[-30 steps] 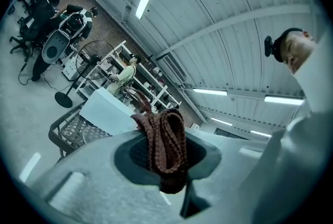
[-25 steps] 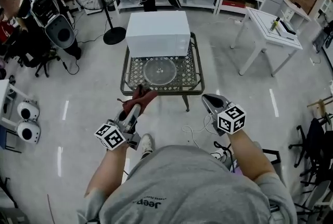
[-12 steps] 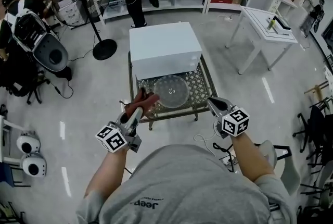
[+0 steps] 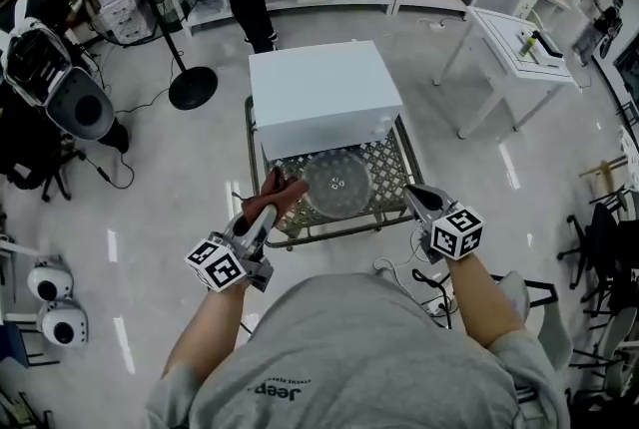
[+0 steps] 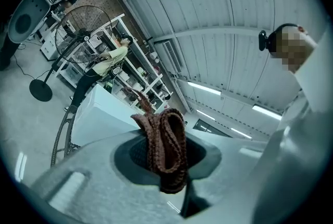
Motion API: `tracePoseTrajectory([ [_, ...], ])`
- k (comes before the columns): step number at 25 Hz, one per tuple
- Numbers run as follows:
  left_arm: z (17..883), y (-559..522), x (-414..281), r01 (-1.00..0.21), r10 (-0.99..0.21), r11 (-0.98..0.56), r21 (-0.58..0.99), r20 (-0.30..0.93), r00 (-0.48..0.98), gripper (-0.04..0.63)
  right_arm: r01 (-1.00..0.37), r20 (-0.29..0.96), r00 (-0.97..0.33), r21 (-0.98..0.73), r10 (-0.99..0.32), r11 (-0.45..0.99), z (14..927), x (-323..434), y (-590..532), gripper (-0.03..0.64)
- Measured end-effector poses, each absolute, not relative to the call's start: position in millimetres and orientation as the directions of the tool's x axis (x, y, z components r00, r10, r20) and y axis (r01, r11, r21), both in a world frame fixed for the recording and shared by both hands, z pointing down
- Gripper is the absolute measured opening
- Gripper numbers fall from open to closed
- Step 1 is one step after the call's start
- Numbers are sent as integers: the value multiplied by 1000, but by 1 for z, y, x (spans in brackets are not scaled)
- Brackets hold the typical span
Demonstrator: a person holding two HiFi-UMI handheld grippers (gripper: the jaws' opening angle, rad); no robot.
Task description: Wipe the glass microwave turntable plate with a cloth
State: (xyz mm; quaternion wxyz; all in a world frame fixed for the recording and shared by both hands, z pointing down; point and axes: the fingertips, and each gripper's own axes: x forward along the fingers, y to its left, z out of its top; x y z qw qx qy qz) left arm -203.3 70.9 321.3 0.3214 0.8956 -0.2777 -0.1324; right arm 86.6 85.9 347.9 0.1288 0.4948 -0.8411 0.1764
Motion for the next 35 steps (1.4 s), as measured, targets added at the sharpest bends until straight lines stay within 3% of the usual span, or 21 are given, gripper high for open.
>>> tracePoseTrajectory([
  [13, 330, 21, -106, -564, -720, -541, 623, 3, 694, 74, -746, 334, -662, -216, -671, 630, 361, 172, -21, 9],
  [19, 332, 3, -84, -578, -772, -474, 664, 1, 635, 74, -662, 364, -734, -195, -574, 723, 375, 175, -47, 9],
  [35, 408, -50, -125, -531, -631, -537, 655, 105, 768, 74, -739, 586, -611, -182, -532, 649, 513, 133, -69, 9],
])
